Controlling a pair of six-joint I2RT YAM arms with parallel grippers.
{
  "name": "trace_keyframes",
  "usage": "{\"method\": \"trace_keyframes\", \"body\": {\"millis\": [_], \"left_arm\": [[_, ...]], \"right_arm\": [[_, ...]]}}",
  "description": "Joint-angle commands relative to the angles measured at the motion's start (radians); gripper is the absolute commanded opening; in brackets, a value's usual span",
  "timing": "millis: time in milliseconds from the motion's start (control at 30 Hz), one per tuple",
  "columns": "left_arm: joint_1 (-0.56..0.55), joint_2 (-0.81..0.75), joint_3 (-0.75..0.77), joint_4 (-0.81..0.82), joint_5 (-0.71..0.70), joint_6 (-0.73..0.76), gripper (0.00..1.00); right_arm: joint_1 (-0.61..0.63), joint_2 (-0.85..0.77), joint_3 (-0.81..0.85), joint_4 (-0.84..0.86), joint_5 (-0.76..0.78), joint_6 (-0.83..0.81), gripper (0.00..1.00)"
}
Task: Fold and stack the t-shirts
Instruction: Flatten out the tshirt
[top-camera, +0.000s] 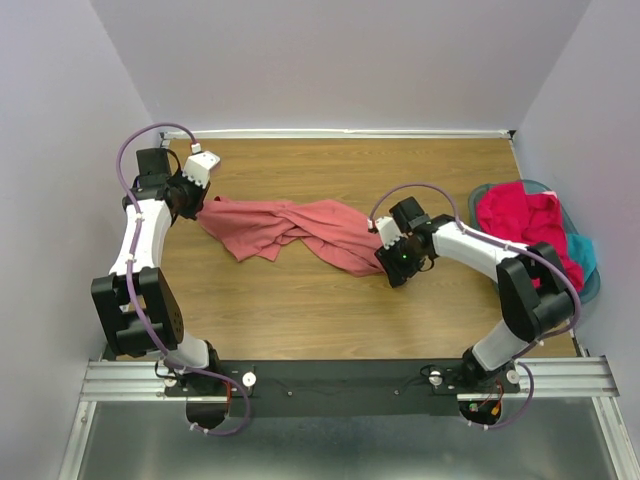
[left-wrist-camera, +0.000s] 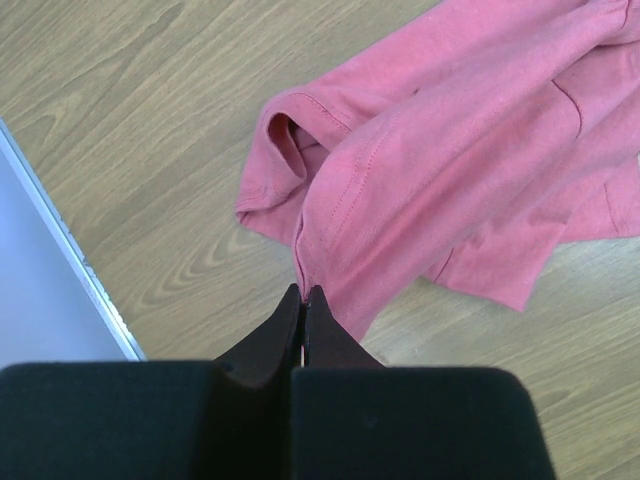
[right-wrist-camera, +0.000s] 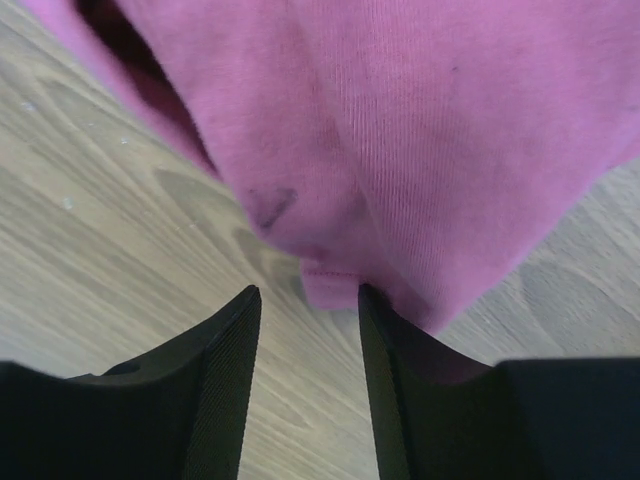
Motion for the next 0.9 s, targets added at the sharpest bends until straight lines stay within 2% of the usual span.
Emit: {"method": "trace_keyframes", "body": {"millis": [0,567,867], "left_arm": [[-0.006,-0.03,-0.02,0.012,-0.002,0.011,0.0],[-0.008,-0.011,-0.015,0.017,0.001,0.006,0.0],[-0.006,-0.016,-0.011,0.006,0.005,0.006,0.0]], "right_arm": [[0.014,0.031,-0.02,0.059,0.05,0.026,0.5],[0.063,0.053,-0.03,0.061,0.107,0.032,0.45],[0.106,-0.039,0.047,-0.023,0.153,0.047,0.45]]}}
